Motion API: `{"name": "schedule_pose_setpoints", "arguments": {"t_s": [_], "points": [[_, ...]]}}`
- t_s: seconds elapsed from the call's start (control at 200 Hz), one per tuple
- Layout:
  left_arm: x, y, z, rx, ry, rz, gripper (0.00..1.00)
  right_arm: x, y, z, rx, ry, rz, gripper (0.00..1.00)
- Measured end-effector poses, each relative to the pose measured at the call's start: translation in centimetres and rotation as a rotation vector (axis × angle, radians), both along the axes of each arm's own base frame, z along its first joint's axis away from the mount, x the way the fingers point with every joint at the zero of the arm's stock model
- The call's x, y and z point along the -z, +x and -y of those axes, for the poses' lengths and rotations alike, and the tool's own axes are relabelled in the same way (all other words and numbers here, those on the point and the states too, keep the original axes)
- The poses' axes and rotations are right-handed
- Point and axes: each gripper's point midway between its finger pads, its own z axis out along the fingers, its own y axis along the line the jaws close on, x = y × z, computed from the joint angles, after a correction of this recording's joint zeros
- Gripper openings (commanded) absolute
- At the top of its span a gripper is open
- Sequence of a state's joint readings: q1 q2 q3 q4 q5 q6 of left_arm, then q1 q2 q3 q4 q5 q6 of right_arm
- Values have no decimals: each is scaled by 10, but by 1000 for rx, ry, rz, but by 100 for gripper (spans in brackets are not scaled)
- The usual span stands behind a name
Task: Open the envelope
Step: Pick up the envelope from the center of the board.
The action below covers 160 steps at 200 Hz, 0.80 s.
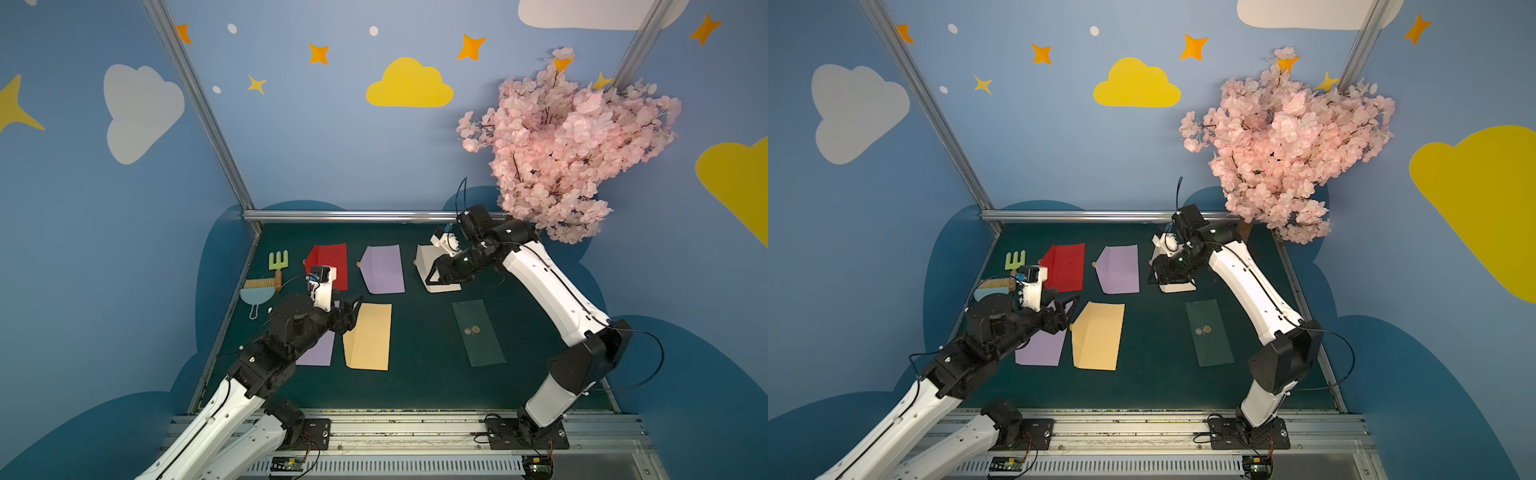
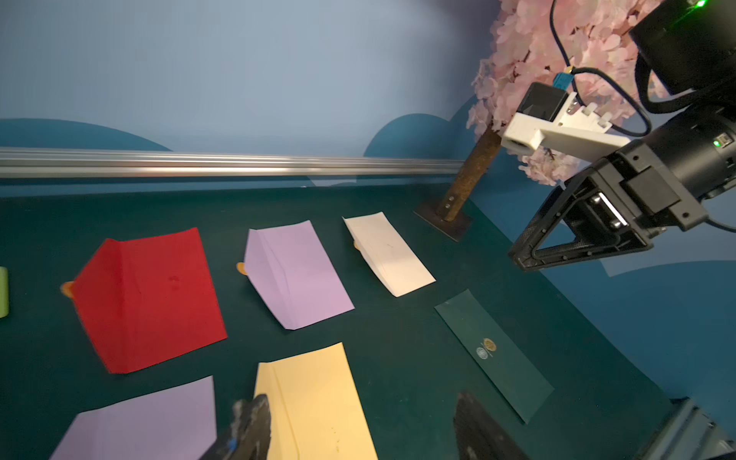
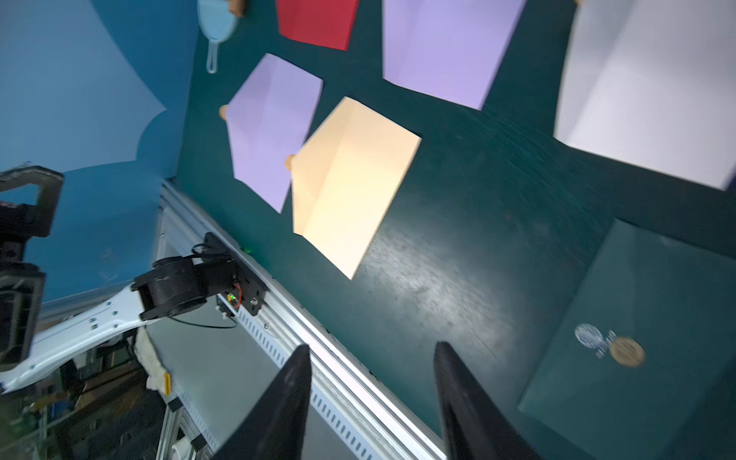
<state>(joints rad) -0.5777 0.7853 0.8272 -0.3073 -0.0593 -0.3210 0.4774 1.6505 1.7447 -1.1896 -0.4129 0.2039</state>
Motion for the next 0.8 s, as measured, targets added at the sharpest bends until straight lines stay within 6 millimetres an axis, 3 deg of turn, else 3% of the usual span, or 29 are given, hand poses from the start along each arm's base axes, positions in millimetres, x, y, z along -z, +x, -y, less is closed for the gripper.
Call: {"name": "schedule_pose_setpoints", "arguments": {"t_s": [0.15, 0.275, 0.581, 0.801], "points": [[25, 21, 43, 107, -65, -111, 69, 62, -9, 64, 210, -79, -141, 52], [51, 33, 76, 180, -112, -204, 68, 102, -23, 99, 339, -107, -224, 52], [133, 25, 165, 326, -179, -490, 64, 143, -20, 161, 585, -81, -255, 54], [186, 16, 211, 350, -244, -691, 63, 168, -21, 176, 635, -90, -294, 55]]}}
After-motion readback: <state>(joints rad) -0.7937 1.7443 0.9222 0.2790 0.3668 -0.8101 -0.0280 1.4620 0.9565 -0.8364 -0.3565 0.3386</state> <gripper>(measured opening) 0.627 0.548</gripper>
